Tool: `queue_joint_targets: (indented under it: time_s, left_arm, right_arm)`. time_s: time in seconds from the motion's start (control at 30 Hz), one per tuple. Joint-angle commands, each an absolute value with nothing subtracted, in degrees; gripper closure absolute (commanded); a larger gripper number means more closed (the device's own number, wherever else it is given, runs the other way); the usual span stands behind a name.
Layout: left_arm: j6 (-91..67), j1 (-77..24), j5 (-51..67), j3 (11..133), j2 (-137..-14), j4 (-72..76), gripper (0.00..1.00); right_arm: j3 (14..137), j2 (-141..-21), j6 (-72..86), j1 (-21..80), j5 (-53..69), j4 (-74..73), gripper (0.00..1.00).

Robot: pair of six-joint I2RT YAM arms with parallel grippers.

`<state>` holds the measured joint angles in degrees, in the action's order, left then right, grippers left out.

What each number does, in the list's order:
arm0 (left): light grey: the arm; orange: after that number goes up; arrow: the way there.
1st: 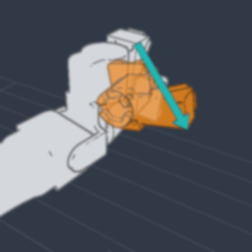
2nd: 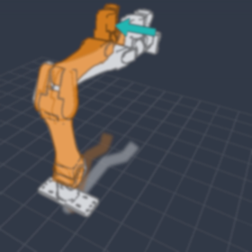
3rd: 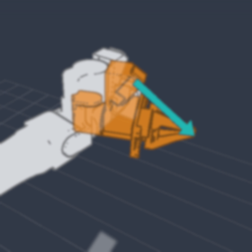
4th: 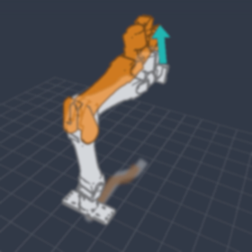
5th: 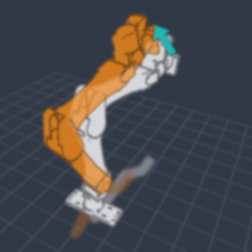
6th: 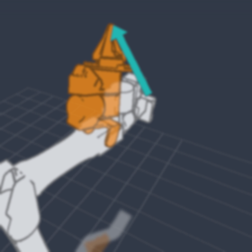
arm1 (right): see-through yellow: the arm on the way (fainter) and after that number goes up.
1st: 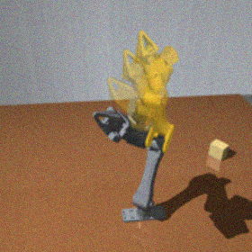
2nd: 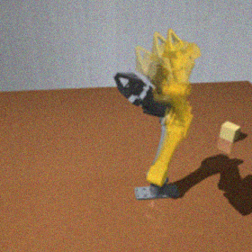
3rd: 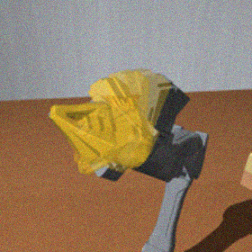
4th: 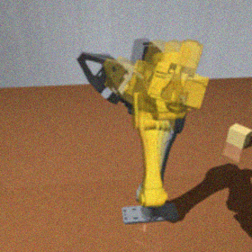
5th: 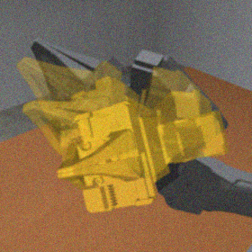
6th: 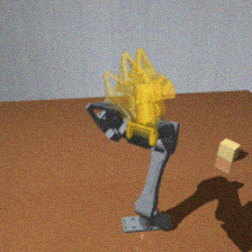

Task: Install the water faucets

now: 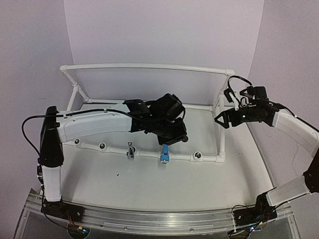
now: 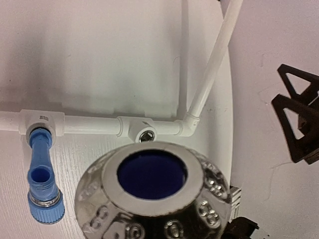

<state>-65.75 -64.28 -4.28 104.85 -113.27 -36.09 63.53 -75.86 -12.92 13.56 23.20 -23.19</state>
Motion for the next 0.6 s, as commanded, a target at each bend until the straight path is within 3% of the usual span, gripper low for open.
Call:
queue_joint_targets:
  time_s: [0.0, 0.27, 0.57]
  left_arm:
    - [-70.64, -66.86, -12.23, 115.03, -120.86, -44.81, 1.0]
    - [-72.33, -69.28, -15.34, 131.97, -133.07, -51.8, 1.0]
    - [-72.09, -69.58, -15.07, 128.08, -131.93, -47.15, 1.0]
  right_arm:
    - [60.75, -74.66, -3.86, 10.29, 11.39, -18.84, 0.06]
    - [59.39, -82.68, 3.06, 8.48, 12.08, -12.32, 0.05]
    - [62.59, -92.78, 5.12, 8.1, 18.05, -6.0, 0.11]
